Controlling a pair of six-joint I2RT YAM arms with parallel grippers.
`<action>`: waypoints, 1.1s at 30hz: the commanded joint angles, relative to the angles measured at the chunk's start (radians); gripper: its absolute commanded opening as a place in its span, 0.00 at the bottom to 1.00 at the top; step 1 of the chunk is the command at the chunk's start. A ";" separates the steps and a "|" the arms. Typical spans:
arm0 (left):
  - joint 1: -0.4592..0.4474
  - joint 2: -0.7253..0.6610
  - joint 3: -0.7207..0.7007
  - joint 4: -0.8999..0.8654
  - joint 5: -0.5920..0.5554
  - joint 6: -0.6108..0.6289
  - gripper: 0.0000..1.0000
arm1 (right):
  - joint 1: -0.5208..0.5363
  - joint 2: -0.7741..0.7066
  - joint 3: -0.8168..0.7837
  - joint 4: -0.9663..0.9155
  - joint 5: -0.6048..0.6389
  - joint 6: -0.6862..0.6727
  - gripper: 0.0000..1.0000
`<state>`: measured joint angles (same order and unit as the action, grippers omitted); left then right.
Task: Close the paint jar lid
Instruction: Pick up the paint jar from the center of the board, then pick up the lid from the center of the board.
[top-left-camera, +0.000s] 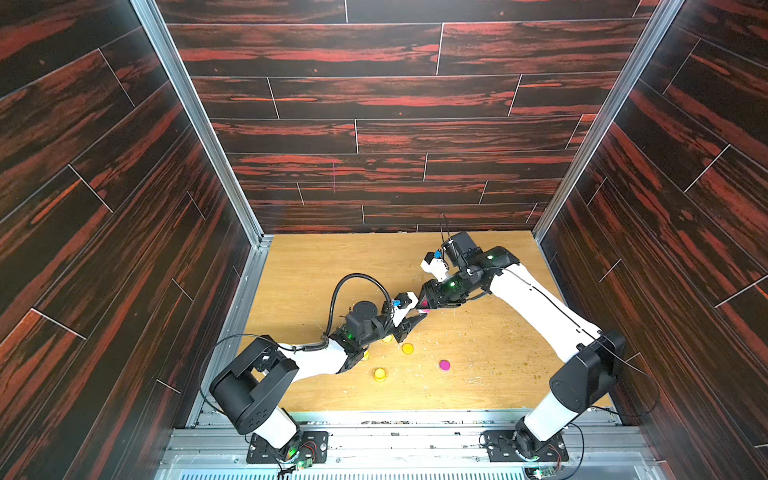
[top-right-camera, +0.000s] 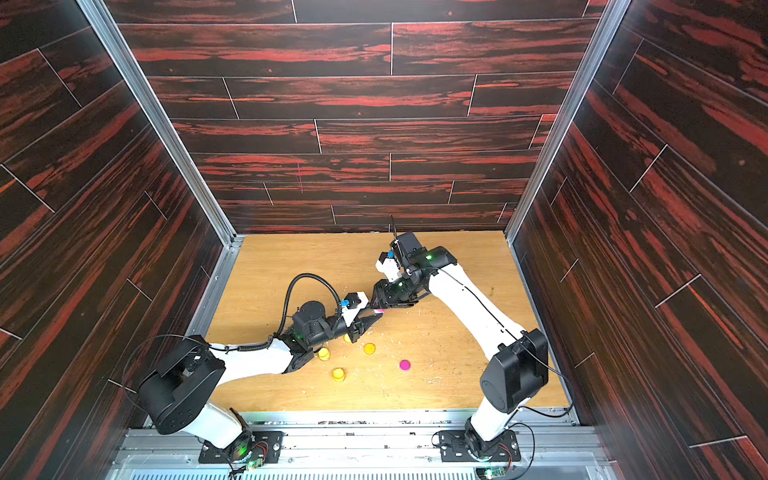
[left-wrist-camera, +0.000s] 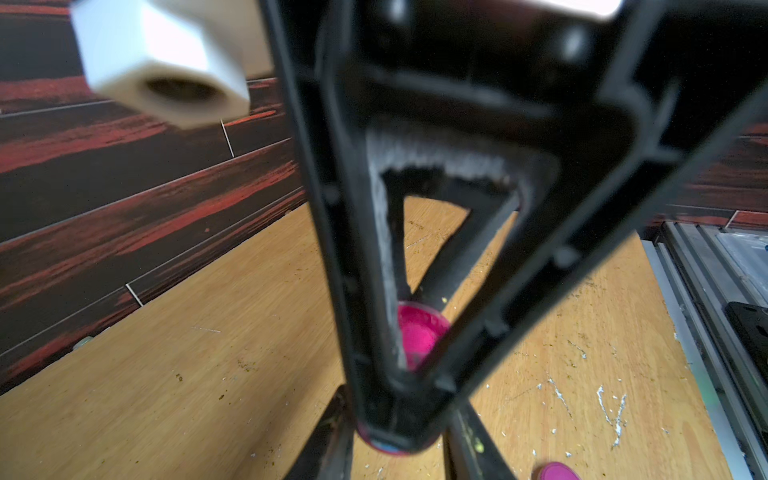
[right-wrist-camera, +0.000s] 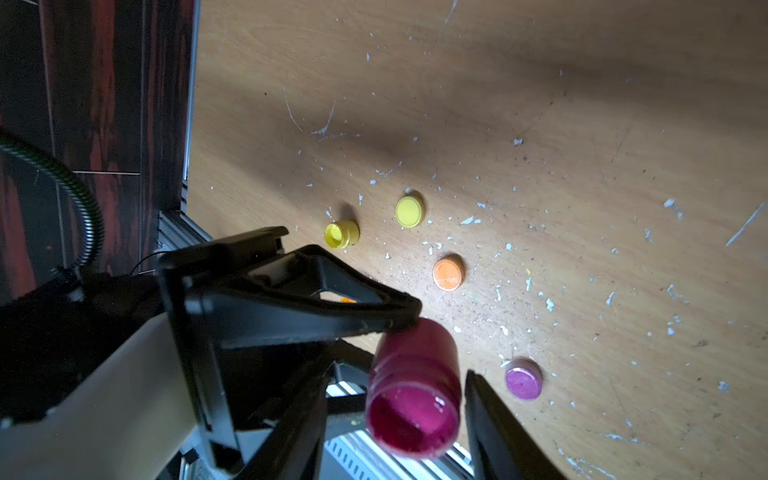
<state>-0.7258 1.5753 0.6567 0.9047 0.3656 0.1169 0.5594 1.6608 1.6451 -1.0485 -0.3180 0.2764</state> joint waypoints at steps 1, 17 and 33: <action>-0.001 -0.047 0.024 -0.012 -0.004 -0.023 0.19 | -0.021 -0.049 0.041 -0.025 0.020 -0.011 0.60; 0.018 -0.120 -0.026 0.063 -0.077 -0.084 0.17 | -0.092 -0.234 -0.155 -0.071 0.181 0.049 0.64; 0.026 -0.206 -0.095 0.118 -0.125 -0.125 0.17 | 0.124 -0.136 -0.572 0.129 0.321 0.212 0.63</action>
<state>-0.7059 1.4132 0.5781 0.9791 0.2592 -0.0055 0.6701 1.4868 1.0904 -0.9623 -0.0666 0.4450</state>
